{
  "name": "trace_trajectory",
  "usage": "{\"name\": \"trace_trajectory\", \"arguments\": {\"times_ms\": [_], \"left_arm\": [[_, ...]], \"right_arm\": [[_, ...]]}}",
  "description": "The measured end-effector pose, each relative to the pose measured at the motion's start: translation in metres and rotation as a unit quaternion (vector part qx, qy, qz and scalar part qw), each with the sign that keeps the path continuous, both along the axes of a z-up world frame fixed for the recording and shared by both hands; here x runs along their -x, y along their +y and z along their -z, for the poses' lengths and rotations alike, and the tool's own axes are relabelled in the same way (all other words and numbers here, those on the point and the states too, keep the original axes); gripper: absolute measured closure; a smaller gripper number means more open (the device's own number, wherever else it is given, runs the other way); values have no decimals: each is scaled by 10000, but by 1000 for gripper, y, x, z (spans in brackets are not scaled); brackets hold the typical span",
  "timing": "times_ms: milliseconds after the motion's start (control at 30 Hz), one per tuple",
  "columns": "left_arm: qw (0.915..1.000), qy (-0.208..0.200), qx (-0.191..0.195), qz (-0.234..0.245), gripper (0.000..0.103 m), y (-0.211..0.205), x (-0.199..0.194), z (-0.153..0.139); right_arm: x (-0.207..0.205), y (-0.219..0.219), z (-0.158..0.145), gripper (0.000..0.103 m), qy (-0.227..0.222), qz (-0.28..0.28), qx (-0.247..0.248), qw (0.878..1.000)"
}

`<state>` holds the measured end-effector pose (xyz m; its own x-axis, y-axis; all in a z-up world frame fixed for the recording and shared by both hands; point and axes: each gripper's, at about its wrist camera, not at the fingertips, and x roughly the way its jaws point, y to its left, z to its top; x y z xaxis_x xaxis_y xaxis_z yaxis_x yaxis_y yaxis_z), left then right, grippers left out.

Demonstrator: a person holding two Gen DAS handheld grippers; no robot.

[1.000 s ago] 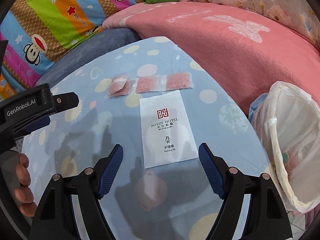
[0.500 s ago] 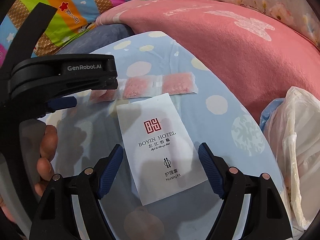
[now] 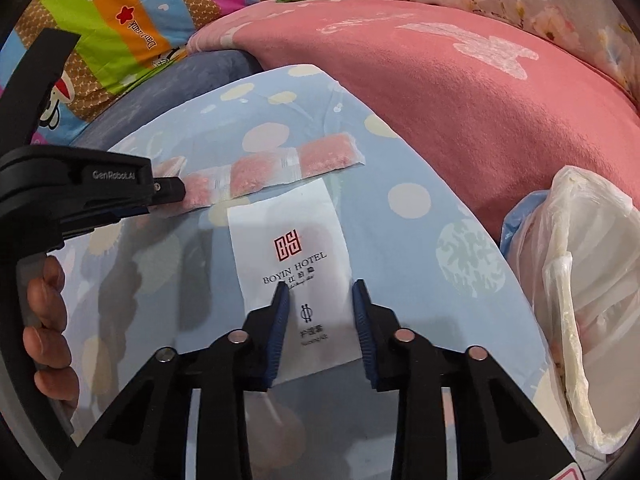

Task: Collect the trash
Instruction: 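Grasp the pink sachet strip with the left tool while the right tool grasps the white packet, then carry the sachets and white packet to the wastebasket and open both tools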

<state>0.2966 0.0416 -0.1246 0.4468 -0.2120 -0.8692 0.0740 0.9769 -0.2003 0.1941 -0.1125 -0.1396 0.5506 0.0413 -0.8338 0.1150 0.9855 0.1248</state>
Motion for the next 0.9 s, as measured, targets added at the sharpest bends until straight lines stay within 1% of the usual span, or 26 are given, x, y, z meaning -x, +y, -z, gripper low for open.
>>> {"name": "trace_trajectory", "arguments": {"times_ms": [67, 167, 233, 267, 300, 433, 633, 900], "left_arm": [[10000, -32, 9, 9, 85, -1, 10, -6], [9999, -101, 24, 14, 85, -3, 24, -17], [9999, -147, 29, 20, 85, -3, 34, -22], [9999, -161, 27, 11, 85, -3, 39, -24], [9999, -162, 34, 3, 85, -4, 45, -26], [9998, -180, 55, 20, 85, -6, 63, -34], [9991, -368, 66, 189, 85, -23, 87, -56], [9954, -806, 89, 518, 85, -58, 118, -106]], "right_arm": [[6, -5, -4, 93, 27, 37, -124, 9999], [17, -12, -10, 93, 47, 113, -280, 9995], [22, -14, -14, 93, 40, 105, -292, 9995], [26, -15, -16, 96, 38, 89, -290, 9995], [30, -15, -19, 97, 22, 84, -284, 9996], [45, -19, -33, 98, -128, 123, -326, 9993], [62, -33, -57, 98, -375, 248, -325, 9985], [86, -59, -96, 98, -777, 432, -291, 9956]]}}
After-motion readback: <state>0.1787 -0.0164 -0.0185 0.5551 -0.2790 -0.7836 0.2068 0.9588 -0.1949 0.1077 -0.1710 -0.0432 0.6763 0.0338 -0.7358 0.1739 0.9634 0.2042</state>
